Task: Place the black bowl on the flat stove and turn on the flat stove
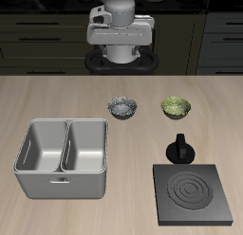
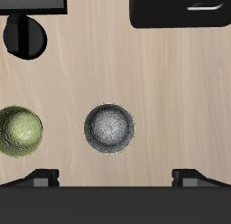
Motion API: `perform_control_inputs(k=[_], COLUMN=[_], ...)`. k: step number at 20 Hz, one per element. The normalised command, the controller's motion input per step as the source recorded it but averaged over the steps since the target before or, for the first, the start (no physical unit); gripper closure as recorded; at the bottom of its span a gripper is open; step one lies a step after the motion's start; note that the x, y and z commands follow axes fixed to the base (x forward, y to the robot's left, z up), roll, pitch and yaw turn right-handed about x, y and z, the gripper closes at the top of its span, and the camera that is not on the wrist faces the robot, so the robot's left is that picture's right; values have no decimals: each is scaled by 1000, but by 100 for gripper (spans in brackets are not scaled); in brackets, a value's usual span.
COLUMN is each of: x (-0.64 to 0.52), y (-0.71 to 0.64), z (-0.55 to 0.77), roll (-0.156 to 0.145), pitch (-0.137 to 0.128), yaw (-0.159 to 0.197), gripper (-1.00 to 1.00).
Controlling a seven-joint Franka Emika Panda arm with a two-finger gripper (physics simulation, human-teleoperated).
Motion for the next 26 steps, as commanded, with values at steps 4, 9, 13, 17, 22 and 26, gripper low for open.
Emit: perform_control_inputs(k=[4, 9, 13, 17, 22, 26], x=[166, 170, 148, 91, -1, -77], y=[64, 24, 132, 191, 126, 214], z=[-232, -329, -464, -459, -296, -251], roll=[12, -3, 9, 11, -12, 19], pitch=[34, 24, 70, 72, 55, 8], yaw=[10, 37, 8, -6, -44, -12], gripper=[-100, -100, -100, -100, -100, -100])
